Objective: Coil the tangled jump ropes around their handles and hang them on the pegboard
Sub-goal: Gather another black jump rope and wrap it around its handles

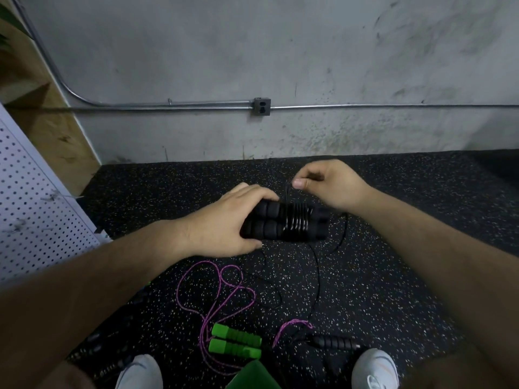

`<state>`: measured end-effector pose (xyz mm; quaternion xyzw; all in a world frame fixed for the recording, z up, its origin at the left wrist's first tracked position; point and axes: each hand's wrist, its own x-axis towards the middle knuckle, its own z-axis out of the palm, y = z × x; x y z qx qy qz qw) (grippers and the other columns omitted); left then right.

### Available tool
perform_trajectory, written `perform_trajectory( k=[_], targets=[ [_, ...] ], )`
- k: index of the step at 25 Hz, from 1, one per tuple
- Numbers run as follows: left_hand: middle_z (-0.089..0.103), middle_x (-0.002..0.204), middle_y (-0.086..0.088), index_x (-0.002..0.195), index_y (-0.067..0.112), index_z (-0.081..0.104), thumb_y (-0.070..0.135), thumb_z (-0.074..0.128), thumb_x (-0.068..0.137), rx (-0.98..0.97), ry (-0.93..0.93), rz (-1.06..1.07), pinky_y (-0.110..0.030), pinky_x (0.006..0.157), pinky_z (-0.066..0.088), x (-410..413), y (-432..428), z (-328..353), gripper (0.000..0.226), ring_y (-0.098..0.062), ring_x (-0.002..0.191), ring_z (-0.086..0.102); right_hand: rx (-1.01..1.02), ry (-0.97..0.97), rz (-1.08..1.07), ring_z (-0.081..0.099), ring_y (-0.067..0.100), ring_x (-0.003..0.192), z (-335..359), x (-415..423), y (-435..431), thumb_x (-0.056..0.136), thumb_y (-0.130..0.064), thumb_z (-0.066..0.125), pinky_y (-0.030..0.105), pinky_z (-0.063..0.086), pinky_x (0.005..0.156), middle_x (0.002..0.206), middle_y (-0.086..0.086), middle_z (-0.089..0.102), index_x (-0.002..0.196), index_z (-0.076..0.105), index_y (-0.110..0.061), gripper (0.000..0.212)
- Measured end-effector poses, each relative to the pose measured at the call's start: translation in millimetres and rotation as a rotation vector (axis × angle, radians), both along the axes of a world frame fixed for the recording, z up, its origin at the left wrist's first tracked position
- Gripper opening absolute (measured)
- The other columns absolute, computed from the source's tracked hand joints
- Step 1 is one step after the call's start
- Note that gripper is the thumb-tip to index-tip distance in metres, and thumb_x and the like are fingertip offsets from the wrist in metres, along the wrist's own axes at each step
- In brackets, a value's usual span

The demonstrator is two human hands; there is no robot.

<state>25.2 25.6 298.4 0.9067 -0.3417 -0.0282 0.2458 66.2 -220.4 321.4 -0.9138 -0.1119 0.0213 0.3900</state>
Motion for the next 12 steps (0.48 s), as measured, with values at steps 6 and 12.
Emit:
perform_trajectory(
  k=[6, 12],
  targets=[
    [0.038, 0.123, 0.015, 0.142, 0.024, 0.036, 0.029, 0.078, 0.083, -0.109, -0.099, 0.219, -0.026, 0.111, 0.032, 3, -2, 1, 0.072, -0.005, 0.122, 0.037, 0.053, 0.466, 0.118, 0.061, 0.015, 0.063, -40, -42, 40, 0.108, -0.03, 0.039, 0.03, 0.057, 0.061, 0.079, 0.006, 0.066, 0.095, 0.062, -0.016, 0.03],
    [0.048, 0.126, 0.007, 0.142, 0.023, 0.041, 0.033, 0.078, 0.083, 0.062, -0.246, 0.28, -0.04, 0.111, 0.036, 27, 12, -17, 0.07, -0.012, 0.116, 0.038, -0.083, 0.568, 0.102, 0.061, 0.015, 0.042, -17, -71, 69, 0.108, -0.032, 0.04, 0.021, 0.045, 0.043, 0.077, 0.003, 0.063, 0.096, 0.051, -0.009, 0.028]
  ],
)
